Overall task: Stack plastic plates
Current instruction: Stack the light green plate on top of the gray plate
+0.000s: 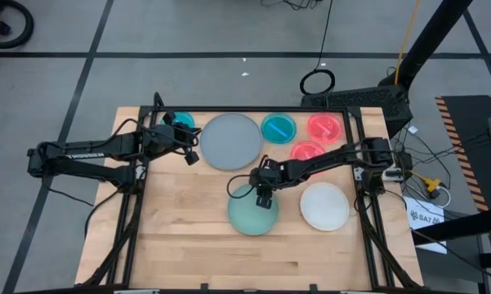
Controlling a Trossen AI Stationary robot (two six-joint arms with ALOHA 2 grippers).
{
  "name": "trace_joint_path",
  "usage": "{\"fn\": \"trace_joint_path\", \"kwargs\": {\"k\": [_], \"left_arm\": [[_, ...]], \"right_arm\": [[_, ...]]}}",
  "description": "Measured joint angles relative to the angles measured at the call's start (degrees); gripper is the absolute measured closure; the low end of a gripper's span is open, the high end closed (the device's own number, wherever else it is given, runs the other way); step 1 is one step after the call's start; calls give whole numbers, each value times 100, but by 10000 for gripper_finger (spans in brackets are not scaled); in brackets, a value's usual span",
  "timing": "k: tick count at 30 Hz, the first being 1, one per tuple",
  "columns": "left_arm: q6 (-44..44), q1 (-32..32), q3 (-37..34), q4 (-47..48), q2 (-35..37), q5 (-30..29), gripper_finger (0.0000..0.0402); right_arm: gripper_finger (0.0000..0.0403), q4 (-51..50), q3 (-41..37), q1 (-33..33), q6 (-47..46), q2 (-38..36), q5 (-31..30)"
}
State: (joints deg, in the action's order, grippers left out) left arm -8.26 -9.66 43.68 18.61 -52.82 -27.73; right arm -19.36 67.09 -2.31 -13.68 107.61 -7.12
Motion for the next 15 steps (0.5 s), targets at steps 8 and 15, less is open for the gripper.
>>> {"fn": "trace_joint_path", "kwargs": {"k": [8, 15], "left_arm": [[119, 6, 2, 0, 0, 0, 371], [177, 6, 0, -2, 0, 0, 371]], "right_arm": [[288, 372, 0, 9, 92, 175, 294], [355, 542, 4, 9, 43, 144, 294]]}}
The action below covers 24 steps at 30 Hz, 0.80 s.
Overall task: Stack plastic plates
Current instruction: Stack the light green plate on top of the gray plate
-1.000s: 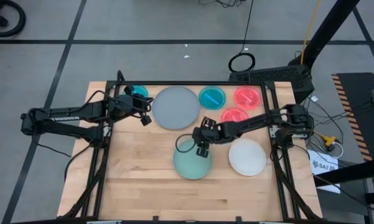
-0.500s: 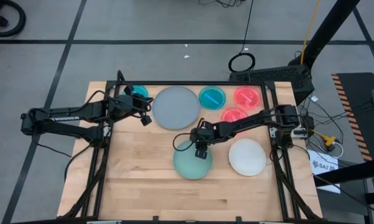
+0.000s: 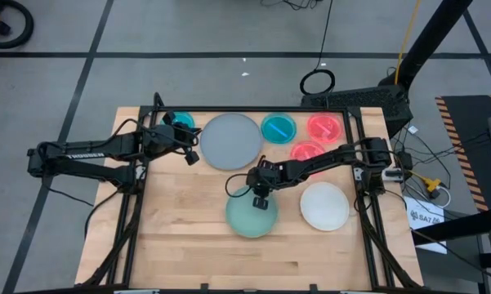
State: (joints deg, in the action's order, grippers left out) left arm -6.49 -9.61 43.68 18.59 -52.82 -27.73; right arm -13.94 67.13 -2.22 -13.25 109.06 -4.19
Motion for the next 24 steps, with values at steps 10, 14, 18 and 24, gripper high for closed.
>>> {"fn": "trace_joint_path", "kwargs": {"k": [10, 14, 18, 24], "left_arm": [[105, 0, 2, 0, 0, 0, 371], [207, 0, 2, 3, 0, 2, 371], [277, 0, 0, 184, 0, 2, 371], [370, 0, 2, 279, 0, 2, 371]], "right_arm": [[398, 5, -7, 166, -179, -432, 394], [400, 7, -7, 426, 31, -805, 613], [400, 35, -7, 721, 397, -1106, 758], [401, 289, 27, 1575, 712, -1226, 1420]]}}
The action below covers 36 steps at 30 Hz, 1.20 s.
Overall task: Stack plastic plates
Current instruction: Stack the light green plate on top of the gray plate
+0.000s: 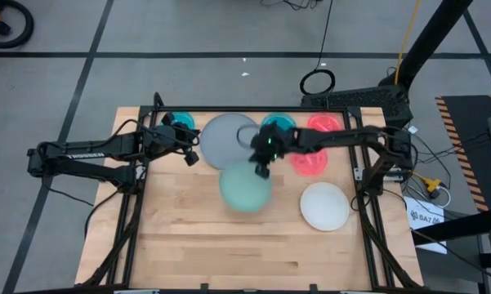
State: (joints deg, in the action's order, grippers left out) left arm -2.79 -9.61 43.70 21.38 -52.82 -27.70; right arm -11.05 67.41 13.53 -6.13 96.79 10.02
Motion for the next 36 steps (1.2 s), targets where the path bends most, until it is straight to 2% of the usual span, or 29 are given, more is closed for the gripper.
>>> {"fn": "trace_joint_path", "kwargs": {"k": [5, 10, 13, 17, 20, 24, 34, 36], "left_arm": [[-106, -11, 0, -53, 0, -18, 371], [-185, -24, -2, -107, 0, -88, 371], [-275, -45, -2, -113, 0, -118, 371], [-387, -103, -2, -136, 0, -132, 371], [-438, -149, 0, -158, 0, -137, 371], [-494, -237, -1, -163, 0, -140, 371], [-500, -461, 0, -167, 0, -140, 371], [-475, -491, -2, -169, 0, -140, 371]], "right_arm": [[402, -230, 590, 782, 336, 264, 22], [402, -531, 1794, 1404, 736, 954, 55], [402, -857, 2516, 1646, 1028, 1605, 122], [402, -1099, 3309, 1822, 1221, 2433, 679], [401, -1081, 3691, 1865, 1322, 2831, 679], [400, -1241, 3912, 1874, 1430, 3148, 646], [387, -1281, 3946, 1859, 1596, 3145, 471], [379, -1277, 3946, 1854, 1597, 3135, 261]]}}
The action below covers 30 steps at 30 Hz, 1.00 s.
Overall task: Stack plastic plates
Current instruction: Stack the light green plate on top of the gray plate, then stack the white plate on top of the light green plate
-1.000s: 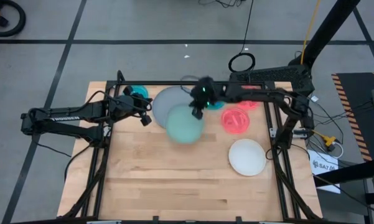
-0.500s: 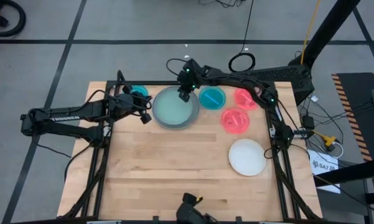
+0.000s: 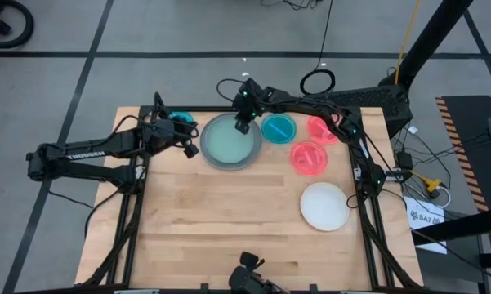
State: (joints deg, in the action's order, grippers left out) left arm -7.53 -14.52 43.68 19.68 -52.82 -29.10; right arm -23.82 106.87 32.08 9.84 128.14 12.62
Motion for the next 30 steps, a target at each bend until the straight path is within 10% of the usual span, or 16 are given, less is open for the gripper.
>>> {"fn": "trace_joint_path", "kwargs": {"k": [17, 30], "left_arm": [[-553, -94, 2, -719, 2, 0, 371], [-441, -3, 0, 45, 2, 103, 371]], "right_arm": [[276, -1694, 1, -137, -445, -812, -197], [275, -4585, -2, -2579, -3785, -1779, -75]]}}
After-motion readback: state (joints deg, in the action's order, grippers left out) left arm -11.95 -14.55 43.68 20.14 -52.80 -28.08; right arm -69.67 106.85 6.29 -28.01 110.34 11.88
